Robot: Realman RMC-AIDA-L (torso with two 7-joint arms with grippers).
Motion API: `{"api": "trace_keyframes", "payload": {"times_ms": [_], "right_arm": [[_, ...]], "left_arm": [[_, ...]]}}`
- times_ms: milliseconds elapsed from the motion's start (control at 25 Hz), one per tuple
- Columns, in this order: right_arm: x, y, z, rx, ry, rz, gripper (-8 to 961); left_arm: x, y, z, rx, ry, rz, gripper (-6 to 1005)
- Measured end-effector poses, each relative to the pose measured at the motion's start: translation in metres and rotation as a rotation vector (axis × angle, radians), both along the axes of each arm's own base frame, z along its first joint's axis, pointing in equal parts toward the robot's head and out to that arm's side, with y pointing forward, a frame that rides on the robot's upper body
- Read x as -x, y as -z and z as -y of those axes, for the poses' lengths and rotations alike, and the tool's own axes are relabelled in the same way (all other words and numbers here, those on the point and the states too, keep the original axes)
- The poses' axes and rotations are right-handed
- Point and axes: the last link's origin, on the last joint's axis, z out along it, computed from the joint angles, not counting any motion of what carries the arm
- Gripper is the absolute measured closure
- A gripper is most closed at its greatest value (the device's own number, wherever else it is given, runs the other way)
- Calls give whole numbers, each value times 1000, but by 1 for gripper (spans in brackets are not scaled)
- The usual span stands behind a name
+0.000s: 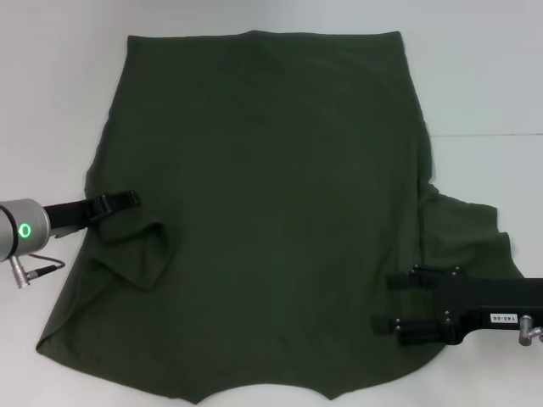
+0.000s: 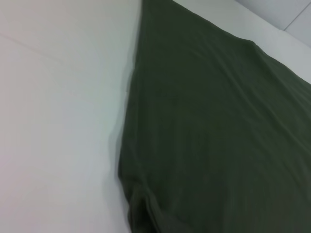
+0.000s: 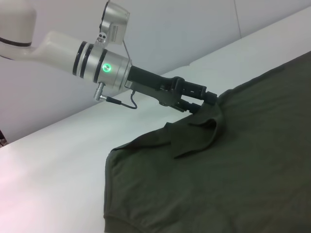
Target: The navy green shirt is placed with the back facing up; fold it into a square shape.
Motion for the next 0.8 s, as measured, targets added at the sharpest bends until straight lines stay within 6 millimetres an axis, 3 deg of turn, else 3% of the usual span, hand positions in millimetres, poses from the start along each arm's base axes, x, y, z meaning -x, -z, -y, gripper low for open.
{"api": "trace_keyframes", "payload": {"times_ms": [480, 800], "right_arm": [[0, 0, 0, 0, 0, 2, 25], [-2, 0, 1, 0, 2, 1, 25]], "left_arm": [[-20, 14, -3, 35, 17, 108, 94], [-56, 13, -29, -54, 52, 183, 93]]}}
